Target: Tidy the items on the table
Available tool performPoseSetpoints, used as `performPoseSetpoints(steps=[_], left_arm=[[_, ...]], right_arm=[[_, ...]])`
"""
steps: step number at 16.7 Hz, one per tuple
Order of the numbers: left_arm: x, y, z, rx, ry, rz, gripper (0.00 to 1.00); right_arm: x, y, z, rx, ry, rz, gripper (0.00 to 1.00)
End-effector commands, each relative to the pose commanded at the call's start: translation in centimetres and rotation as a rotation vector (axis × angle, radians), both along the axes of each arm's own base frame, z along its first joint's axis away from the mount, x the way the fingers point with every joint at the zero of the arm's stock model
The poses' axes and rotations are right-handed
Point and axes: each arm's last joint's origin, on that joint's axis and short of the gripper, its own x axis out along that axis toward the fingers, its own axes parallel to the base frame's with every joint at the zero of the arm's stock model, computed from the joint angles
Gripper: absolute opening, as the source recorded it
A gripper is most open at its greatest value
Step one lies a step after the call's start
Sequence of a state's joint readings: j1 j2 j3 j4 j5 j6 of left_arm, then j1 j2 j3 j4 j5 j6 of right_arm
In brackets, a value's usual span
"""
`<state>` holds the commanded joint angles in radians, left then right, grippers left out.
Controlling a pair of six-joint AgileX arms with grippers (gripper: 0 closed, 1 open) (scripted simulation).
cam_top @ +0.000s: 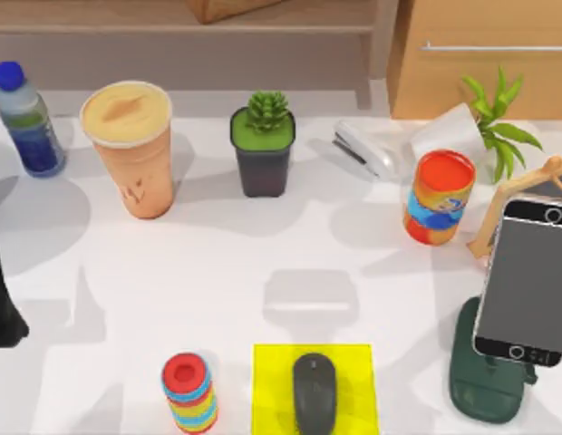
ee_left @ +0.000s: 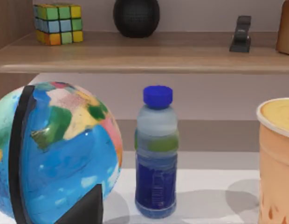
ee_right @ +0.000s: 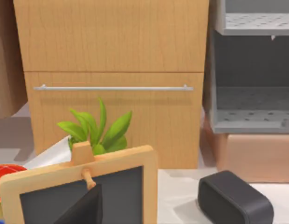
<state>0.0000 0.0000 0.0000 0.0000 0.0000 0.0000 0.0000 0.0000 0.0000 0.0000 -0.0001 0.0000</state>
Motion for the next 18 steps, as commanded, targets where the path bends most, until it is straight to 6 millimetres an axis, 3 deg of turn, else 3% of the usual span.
performPoseSetpoints(steps=[9, 14, 18], left_arm=[[1.3, -0.6, -0.3, 0.023, 0.042, -0.005, 1.00], [4.0, -2.3, -1.4, 0.063, 0.164, -0.031, 1.00], [7.4, -4.7, -2.5, 0.090, 0.237, -0.060, 1.00]], right_arm=[[0.0, 0.0, 0.0, 0.000, 0.000, 0.000, 1.00], [0.0, 0.0, 0.0, 0.000, 0.000, 0.000, 1.00], [0.0, 0.0, 0.0, 0.000, 0.000, 0.000, 1.00]])
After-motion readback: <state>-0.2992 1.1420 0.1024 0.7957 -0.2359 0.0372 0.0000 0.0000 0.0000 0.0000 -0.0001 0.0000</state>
